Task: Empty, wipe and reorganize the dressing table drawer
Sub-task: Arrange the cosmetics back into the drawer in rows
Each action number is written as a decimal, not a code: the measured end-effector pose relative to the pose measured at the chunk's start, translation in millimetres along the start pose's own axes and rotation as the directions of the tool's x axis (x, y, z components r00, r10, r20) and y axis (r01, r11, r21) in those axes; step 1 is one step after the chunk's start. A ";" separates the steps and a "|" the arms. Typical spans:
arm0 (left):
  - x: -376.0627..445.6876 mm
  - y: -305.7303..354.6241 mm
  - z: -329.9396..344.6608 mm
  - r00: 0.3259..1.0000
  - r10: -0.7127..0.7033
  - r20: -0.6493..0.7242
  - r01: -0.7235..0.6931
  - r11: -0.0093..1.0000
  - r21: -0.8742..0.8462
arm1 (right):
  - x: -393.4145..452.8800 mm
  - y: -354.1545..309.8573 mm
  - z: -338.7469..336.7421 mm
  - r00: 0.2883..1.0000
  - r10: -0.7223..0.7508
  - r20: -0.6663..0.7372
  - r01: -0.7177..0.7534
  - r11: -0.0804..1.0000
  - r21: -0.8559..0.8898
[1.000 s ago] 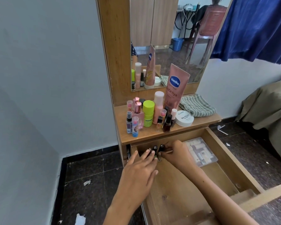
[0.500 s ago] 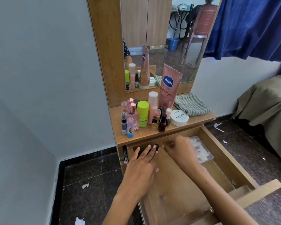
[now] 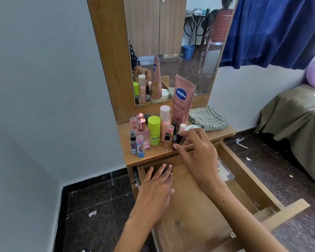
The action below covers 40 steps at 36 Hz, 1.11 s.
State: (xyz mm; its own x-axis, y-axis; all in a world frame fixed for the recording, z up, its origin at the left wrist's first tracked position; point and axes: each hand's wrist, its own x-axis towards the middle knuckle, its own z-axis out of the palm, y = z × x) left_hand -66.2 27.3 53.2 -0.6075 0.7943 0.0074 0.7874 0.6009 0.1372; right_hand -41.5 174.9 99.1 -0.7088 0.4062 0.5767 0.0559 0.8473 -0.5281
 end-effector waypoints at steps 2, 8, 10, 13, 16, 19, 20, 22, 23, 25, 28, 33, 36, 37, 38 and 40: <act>0.1 0.2 -0.5 1.000 0.000 -0.004 -0.001 1.000 -0.013 | -0.7 1.5 -0.2 1.000 -0.006 -0.004 0.006 1.000 0.030; 0.6 0.7 -1.4 1.000 -0.004 -0.014 0.004 0.999 -0.050 | -7.4 6.8 -11.3 1.000 0.015 0.006 -0.016 0.994 0.106; 0.1 0.5 -2.0 1.000 -0.005 -0.019 0.004 0.998 -0.059 | -9.1 7.9 -20.7 0.998 0.041 0.050 -0.047 0.992 0.115; -0.5 0.4 -3.0 1.000 -0.004 -0.028 0.002 0.998 -0.069 | -7.6 14.2 -30.5 0.966 0.136 0.221 -0.148 0.988 0.039; -0.8 -0.2 -3.5 0.999 0.003 -0.049 -0.007 0.997 -0.077 | -6.1 29.8 -20.7 0.882 0.263 0.391 -0.238 0.965 -0.113; -1.8 -1.3 -3.1 0.998 0.005 -0.070 -0.012 0.995 -0.104 | -8.0 42.3 -0.2 0.835 0.295 0.464 -0.229 0.954 -0.194; -2.0 -1.5 -2.7 0.997 0.005 -0.071 -0.013 0.994 -0.108 | -8.1 45.1 6.2 0.828 0.290 0.479 -0.216 0.955 -0.203; -2.5 -1.2 -1.8 0.997 0.007 -0.077 -0.016 0.993 -0.113 | -8.4 49.3 17.2 0.813 0.275 0.513 -0.178 0.957 -0.231; -2.7 -1.0 -1.6 0.997 0.008 -0.080 -0.017 0.993 -0.115 | -8.5 50.2 21.4 0.803 0.268 0.533 -0.157 0.957 -0.244; -2.9 -0.7 -1.2 0.996 0.009 -0.083 -0.018 0.993 -0.117 | -9.0 51.3 26.8 0.785 0.256 0.564 -0.138 0.960 -0.245; -2.2 -1.0 -1.0 0.996 0.014 -0.086 -0.024 0.993 -0.114 | -10.6 51.1 31.1 0.791 0.218 0.572 -0.111 0.970 -0.216; 0.5 -0.5 -2.5 0.995 0.015 -0.095 -0.025 0.994 -0.109 | -14.6 49.9 34.4 0.804 0.180 0.567 -0.113 0.982 -0.151; 2.2 -0.2 -2.2 0.995 0.007 -0.097 -0.018 0.994 -0.111 | -15.0 49.2 32.8 0.807 0.167 0.567 -0.126 0.986 -0.111; 2.9 0.1 -2.2 0.995 0.006 -0.099 -0.017 0.993 -0.114 | -14.9 49.3 32.1 0.806 0.170 0.567 -0.129 0.985 -0.111; 3.7 0.5 -2.2 0.995 0.007 -0.100 -0.018 0.993 -0.113 | -14.9 49.3 31.3 0.804 0.172 0.570 -0.129 0.985 -0.115; 5.1 1.5 -2.4 0.995 0.018 -0.102 -0.029 0.994 -0.106 | -15.5 50.2 30.1 0.796 0.185 0.576 -0.130 0.982 -0.136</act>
State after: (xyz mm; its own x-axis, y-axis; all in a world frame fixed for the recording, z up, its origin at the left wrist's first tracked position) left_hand -68.4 32.1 55.8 -0.6010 0.7915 0.1111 0.7889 0.5652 0.2413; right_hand -48.9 200.9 44.9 -0.9590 0.2835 0.0026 0.2428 0.8261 -0.5085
